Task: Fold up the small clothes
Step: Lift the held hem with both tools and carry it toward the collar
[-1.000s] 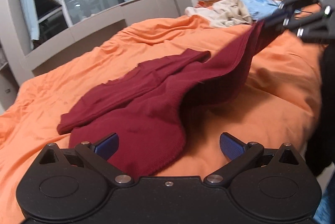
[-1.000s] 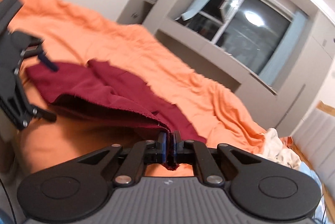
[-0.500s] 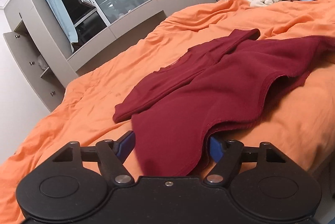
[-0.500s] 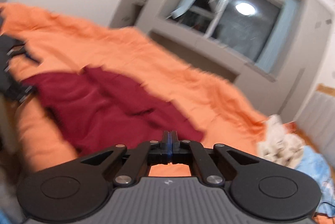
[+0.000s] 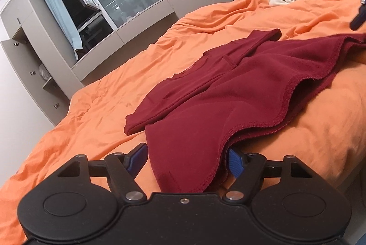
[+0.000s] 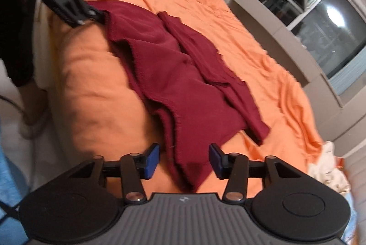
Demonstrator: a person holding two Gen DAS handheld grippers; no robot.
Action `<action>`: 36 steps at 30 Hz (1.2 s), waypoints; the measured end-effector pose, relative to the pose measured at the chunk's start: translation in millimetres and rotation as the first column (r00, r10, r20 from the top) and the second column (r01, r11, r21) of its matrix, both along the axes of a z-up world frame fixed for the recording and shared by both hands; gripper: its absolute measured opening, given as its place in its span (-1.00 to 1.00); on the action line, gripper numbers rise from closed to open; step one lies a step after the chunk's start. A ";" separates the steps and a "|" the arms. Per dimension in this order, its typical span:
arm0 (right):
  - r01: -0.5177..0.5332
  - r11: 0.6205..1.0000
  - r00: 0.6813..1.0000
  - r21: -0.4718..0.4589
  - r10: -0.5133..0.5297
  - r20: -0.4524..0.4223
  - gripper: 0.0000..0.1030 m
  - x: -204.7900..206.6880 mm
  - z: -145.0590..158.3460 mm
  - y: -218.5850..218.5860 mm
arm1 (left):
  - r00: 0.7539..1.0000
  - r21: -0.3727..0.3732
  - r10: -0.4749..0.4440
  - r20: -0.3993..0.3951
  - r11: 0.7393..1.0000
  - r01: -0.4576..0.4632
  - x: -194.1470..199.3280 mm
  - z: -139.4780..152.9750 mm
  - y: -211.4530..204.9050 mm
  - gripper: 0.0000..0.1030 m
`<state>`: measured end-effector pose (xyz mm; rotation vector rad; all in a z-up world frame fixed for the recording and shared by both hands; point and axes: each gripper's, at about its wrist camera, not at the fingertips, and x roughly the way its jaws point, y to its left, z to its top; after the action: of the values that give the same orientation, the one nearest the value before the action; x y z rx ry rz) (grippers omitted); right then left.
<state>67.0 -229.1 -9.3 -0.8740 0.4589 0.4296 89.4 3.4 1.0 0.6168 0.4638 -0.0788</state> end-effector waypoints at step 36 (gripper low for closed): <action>-0.004 0.945 0.898 0.328 -0.141 0.418 -0.91 -106.7 105.1 -54.7 | 0.944 -0.005 -0.088 0.319 0.996 0.094 -97.6 104.9 6.0 -0.91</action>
<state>-39.7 -283.8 95.8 -0.6067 -0.0007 0.2206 -8.2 9.4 105.8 0.6176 0.1207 -0.0700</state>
